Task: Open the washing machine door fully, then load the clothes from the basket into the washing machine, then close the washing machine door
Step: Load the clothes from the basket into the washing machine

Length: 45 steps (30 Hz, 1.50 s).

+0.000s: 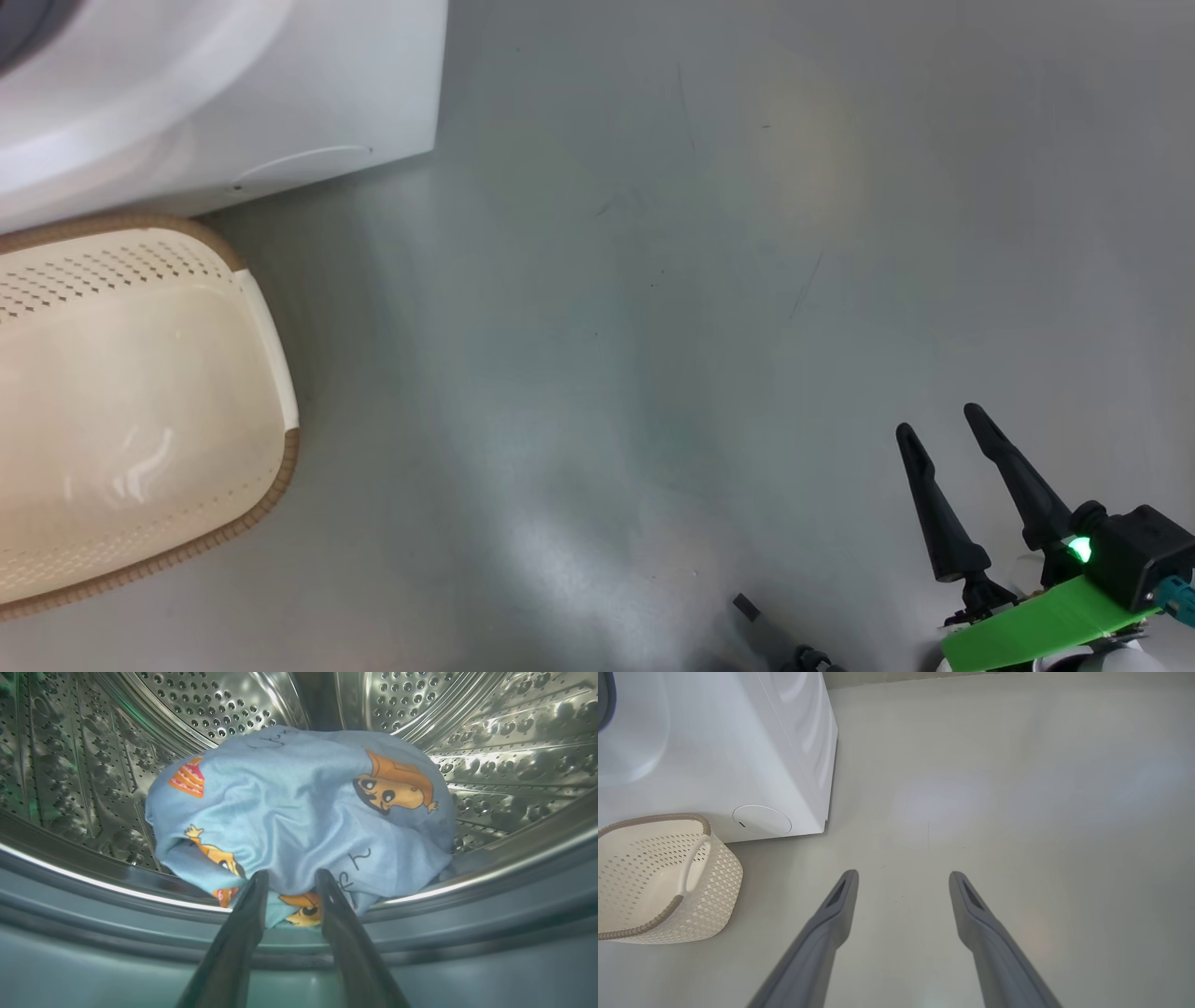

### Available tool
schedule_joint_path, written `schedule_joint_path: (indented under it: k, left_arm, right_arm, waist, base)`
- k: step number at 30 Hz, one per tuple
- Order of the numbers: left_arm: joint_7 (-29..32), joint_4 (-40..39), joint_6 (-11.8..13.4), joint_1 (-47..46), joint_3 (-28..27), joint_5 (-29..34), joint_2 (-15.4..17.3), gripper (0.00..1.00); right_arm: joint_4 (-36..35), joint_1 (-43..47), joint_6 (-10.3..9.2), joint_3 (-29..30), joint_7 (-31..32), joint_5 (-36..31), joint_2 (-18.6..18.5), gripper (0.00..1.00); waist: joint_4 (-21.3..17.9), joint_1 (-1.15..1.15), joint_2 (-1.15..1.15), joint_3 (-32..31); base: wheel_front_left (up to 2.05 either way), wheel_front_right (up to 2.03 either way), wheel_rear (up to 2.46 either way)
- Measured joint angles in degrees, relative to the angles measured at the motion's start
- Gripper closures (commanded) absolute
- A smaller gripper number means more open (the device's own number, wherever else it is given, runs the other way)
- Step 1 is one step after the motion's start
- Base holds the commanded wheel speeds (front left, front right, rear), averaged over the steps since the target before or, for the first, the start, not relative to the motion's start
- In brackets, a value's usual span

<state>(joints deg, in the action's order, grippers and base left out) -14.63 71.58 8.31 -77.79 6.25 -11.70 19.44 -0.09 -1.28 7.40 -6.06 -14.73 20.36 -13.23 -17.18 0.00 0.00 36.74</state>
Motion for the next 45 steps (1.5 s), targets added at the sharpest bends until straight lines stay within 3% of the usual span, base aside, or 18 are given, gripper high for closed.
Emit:
schedule_joint_path:
  k: [11, 15, 24, 35, 41, 45]
  left_arm:
    - [-0.01, 0.53, 0.26, -2.11, 1.21, 0.4, 1.08, 0.66]
    - [-0.01, 0.74, 0.52, -2.68, 1.46, 0.4, 1.47, 1.0]
    - [-0.02, -4.11, 1.67, -3.47, 0.34, -0.6, 1.91, 1.0]
    - [-0.08, -20.41, 6.69, -1.82, -4.64, -0.62, 3.24, 1.0]
    - [-0.08, -18.12, 7.28, -0.75, -5.03, 0.01, 2.89, 1.0]
    - [0.12, -12.07, 5.43, -2.16, -3.67, 0.41, 2.07, 1.0]
  right_arm:
    - [-1.3, 0.49, 0.0, 1.01, 0.0, 0.25, -0.43, 0.0]
    - [-1.49, 1.09, 0.0, 1.14, 0.0, 0.25, -0.37, 0.0]
    - [-2.37, 1.25, 0.0, 1.41, 0.0, 0.42, 0.13, 0.0]
    - [-3.21, 1.21, 0.0, 1.4, 0.0, 0.59, 0.42, 0.0]
    - [-3.2, 1.15, 0.0, 0.75, 0.0, 0.68, 0.45, 0.0]
    - [-3.08, 0.41, 0.0, 0.63, 0.0, 0.97, 0.53, 0.0]
  waist:
    - [-0.82, 0.0, 0.0, 1.04]
    - [-1.02, 0.0, 0.0, 1.48]
    - [-1.22, 0.0, 0.0, 2.9]
    - [-1.45, 0.0, 0.0, 4.76]
    - [-1.76, 0.0, 0.0, 4.77]
    - [-1.83, 0.0, 0.0, 4.94]
  base:
    - [0.0, 0.0, 0.0]
    - [0.0, 0.0, 0.0]
    - [0.0, 0.0, 0.0]
    - [0.0, 0.0, 0.0]
    - [0.0, 0.0, 0.0]
    - [0.0, 0.0, 0.0]
